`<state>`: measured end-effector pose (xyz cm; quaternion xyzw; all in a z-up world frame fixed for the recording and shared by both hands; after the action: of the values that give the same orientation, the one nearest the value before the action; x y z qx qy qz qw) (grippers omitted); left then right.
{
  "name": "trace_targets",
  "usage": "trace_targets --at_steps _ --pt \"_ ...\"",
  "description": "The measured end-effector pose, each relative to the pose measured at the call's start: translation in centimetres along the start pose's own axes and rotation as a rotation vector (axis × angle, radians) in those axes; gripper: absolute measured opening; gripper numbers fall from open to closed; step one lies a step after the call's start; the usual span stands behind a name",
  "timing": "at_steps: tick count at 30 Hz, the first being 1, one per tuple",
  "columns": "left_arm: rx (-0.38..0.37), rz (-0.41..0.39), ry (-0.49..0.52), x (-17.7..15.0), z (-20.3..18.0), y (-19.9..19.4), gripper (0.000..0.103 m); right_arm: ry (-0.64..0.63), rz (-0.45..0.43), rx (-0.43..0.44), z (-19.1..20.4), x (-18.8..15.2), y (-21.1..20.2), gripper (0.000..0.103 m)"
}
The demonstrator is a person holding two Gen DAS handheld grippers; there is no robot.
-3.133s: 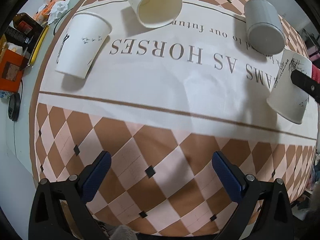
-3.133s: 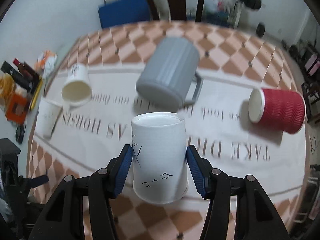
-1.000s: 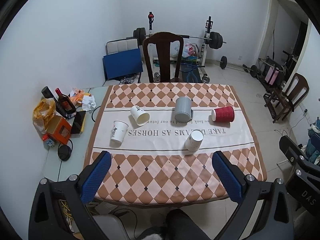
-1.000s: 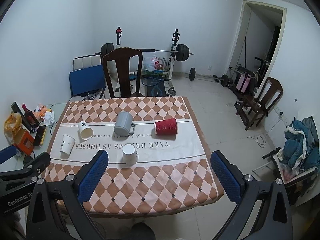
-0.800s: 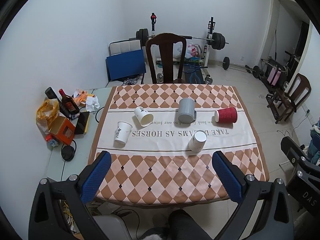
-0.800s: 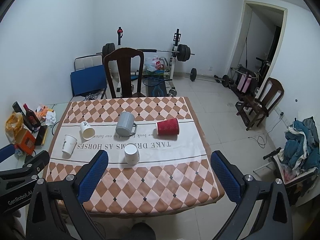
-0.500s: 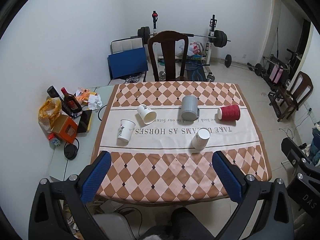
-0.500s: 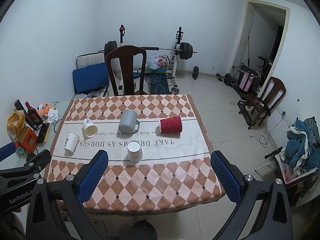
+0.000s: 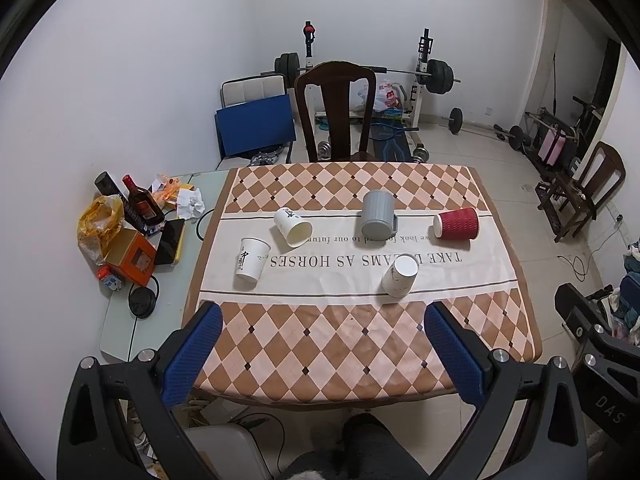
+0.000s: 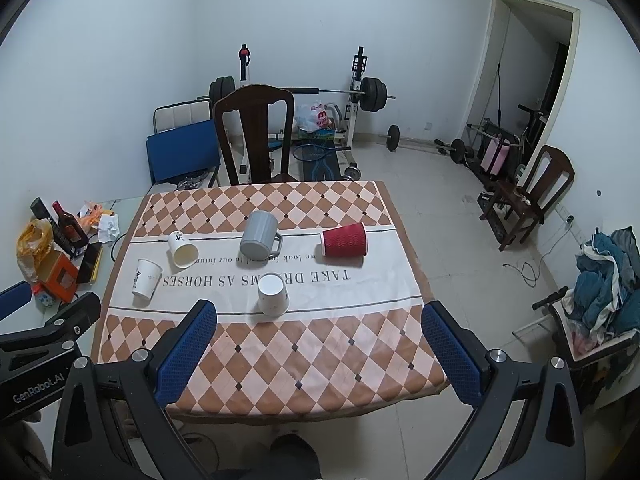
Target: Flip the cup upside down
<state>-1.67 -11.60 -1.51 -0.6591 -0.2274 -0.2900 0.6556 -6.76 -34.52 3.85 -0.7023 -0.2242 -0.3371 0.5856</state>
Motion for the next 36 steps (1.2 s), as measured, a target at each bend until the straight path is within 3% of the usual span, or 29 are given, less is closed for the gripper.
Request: trace_targets --at_steps 36 --pt "-0.005 -0.006 -0.002 -1.1 -1.1 -1.7 0.103 0.006 0.001 -0.003 -0.1 -0.5 -0.3 0.103"
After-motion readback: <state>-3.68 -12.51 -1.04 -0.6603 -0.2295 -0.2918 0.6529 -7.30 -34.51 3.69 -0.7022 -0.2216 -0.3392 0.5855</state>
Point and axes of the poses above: each gripper's, at about its wrist camera, not at the fingertips, and y roughly the way its jaws point, z to its left, x to its top, the point moved 4 cm from there along y, roughly the way its jaws point, and after that the axes turned 6 degrees about -z, right-handed, at the moved point
